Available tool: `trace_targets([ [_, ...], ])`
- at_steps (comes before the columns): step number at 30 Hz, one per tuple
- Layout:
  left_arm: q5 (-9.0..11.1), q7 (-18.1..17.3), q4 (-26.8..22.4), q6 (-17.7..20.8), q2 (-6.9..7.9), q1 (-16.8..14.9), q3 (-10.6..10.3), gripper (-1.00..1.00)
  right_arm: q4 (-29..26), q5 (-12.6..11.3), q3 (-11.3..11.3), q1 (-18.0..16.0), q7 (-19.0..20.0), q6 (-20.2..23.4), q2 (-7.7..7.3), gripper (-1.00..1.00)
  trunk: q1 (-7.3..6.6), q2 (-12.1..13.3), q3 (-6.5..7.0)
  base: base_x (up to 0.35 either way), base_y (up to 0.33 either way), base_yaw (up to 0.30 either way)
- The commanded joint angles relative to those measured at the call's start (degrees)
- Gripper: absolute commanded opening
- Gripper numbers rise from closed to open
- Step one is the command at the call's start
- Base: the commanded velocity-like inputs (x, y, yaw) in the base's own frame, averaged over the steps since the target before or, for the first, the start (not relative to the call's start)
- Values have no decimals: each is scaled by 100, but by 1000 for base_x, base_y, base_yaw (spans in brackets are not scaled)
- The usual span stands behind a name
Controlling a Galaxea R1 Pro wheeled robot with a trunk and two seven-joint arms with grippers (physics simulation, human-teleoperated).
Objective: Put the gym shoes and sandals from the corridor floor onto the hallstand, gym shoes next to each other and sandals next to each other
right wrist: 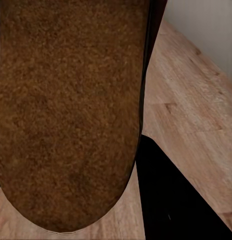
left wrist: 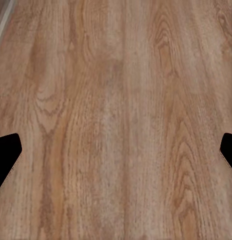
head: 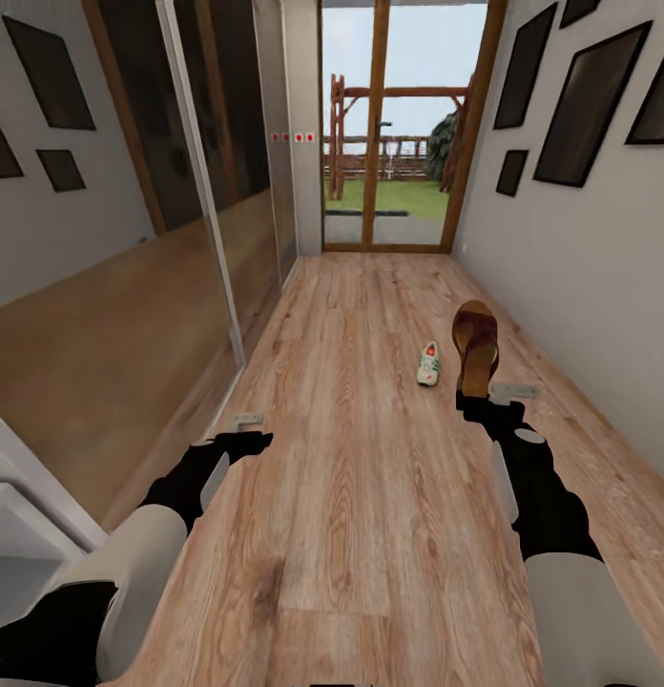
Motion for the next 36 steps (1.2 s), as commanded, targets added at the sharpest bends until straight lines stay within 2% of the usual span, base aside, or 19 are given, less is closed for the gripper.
trace_targets([
  [1, -19, -40, -11, 38, -7, -1, 47, 100, -7, 34, 2, -2, -2, 38, -1, -100, -3, 0, 27, 0, 0, 0],
  [25, -19, -40, -9, 38, -7, -1, 47, 100, -7, 9, 2, -2, -2, 38, -1, -100, -65, 32, 785, 0, 0, 0],
  [36, -27, -42, -11, 38, -7, -1, 47, 100, -7, 8, 2, -2, -2, 38, -1, -100, -65, 32, 888, 0, 0, 0],
])
